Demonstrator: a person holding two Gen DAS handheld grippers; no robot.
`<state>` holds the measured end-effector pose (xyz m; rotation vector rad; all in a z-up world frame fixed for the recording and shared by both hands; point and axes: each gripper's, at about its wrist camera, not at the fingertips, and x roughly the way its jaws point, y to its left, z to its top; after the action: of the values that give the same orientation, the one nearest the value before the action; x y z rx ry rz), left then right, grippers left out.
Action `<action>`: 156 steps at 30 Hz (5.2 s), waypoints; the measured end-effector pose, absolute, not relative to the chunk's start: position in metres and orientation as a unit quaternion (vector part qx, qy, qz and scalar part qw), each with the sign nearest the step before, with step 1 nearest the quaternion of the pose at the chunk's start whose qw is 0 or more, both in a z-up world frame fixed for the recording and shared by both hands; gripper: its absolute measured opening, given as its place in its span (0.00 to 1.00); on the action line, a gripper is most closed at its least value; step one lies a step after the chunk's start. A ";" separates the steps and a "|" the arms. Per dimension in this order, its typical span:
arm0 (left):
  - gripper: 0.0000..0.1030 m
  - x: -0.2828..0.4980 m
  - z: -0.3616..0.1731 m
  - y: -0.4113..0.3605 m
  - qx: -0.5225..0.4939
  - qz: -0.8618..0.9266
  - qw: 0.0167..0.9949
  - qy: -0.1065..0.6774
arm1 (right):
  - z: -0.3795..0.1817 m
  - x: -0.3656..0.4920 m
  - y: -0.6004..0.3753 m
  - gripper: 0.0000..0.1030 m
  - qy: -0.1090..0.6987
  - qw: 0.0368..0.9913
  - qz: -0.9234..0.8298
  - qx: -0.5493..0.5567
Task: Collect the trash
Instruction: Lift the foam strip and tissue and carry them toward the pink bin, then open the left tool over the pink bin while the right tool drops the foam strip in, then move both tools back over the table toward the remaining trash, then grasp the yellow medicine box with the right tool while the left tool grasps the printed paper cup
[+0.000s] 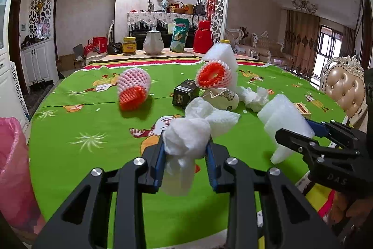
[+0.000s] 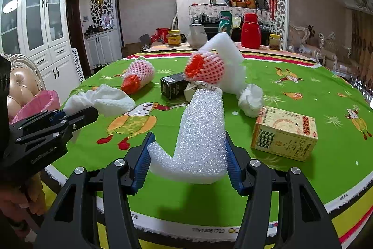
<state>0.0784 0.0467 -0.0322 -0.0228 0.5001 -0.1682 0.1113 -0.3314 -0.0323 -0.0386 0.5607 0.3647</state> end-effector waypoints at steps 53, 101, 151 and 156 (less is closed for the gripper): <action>0.30 -0.034 -0.008 0.375 -0.084 0.208 0.951 0.214 | 0.001 0.097 -0.002 0.54 0.240 0.849 0.454 -0.121; 0.95 0.063 -0.023 0.133 0.006 -0.037 0.955 0.295 | -0.025 0.144 -0.286 0.82 0.300 0.929 0.216 -0.016; 0.93 0.310 -0.070 -0.078 -0.050 -0.016 0.920 0.389 | -0.054 0.231 -0.476 0.53 0.336 0.915 0.221 -0.031; 0.60 0.305 -0.070 -0.077 -0.051 -0.044 0.921 0.384 | -0.053 0.227 -0.473 0.53 0.330 0.916 0.227 -0.036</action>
<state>0.3051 -0.0770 -0.0704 -0.1044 0.7892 -0.0913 0.2271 -0.4730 -0.0531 -0.0738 0.6792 0.4666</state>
